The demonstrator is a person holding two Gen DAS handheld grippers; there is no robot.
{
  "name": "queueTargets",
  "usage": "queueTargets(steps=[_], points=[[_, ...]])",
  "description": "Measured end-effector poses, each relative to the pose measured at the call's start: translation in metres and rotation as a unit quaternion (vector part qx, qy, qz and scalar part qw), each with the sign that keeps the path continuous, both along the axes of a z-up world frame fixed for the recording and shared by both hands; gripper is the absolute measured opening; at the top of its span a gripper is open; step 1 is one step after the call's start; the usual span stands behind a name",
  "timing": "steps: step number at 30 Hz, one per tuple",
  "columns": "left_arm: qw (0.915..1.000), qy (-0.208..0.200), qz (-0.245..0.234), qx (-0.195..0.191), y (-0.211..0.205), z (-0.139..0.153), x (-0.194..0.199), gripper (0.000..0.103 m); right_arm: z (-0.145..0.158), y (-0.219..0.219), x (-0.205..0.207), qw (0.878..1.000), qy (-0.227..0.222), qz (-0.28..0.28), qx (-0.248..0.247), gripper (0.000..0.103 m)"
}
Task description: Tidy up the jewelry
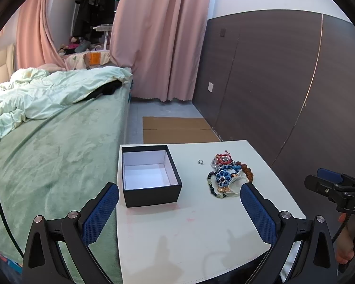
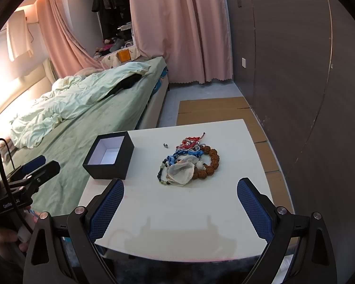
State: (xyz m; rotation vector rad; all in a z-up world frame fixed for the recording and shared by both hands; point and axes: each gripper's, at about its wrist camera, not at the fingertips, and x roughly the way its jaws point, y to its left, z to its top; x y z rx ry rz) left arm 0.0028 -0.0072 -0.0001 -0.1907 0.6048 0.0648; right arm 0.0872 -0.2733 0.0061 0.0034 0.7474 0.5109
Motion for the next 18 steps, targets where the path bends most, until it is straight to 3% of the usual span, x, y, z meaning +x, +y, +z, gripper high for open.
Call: queueTargets(steps=[18], points=[[0.9999, 0.005, -0.003, -0.009, 0.001, -0.0017, 0.0086, 0.103, -0.0007, -0.0011, 0.0045, 1.0, 0.002, -0.002, -0.004, 0.097]])
